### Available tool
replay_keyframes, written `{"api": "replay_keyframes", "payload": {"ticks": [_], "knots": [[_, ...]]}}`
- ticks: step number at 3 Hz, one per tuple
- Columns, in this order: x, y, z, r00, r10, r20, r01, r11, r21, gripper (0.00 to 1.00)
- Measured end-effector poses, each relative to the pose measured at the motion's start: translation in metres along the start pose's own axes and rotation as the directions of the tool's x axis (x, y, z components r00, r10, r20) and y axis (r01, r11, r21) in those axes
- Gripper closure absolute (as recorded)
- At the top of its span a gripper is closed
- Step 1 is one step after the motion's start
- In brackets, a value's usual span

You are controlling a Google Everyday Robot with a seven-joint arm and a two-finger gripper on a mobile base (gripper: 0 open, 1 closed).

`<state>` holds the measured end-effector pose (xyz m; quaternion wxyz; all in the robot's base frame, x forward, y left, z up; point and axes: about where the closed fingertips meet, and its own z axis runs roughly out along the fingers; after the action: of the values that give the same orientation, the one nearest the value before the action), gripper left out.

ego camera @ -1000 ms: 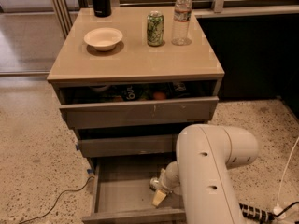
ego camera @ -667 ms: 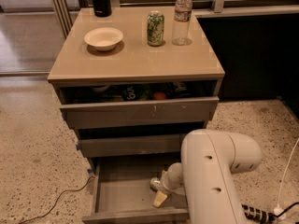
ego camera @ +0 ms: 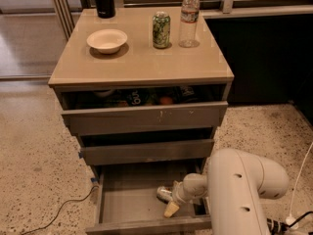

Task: Pick 7up can from bottom drawer and place on counter

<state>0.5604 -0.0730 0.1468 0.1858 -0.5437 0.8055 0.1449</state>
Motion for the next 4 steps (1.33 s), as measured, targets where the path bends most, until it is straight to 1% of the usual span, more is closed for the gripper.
{"api": "replay_keyframes", "payload": {"ticks": [1, 2, 3, 4], "knots": [[0.005, -0.002, 0.003, 1.0, 0.01, 0.029, -0.01, 1.0, 0.002, 0.0], [0.007, -0.003, 0.004, 0.998, 0.007, 0.061, -0.008, 0.9998, 0.017, 0.0], [-0.012, -0.002, 0.018, 0.996, -0.018, 0.082, 0.015, 0.9992, 0.038, 0.0], [-0.012, -0.001, 0.018, 0.996, -0.018, 0.082, 0.015, 0.9992, 0.038, 0.0]]}}
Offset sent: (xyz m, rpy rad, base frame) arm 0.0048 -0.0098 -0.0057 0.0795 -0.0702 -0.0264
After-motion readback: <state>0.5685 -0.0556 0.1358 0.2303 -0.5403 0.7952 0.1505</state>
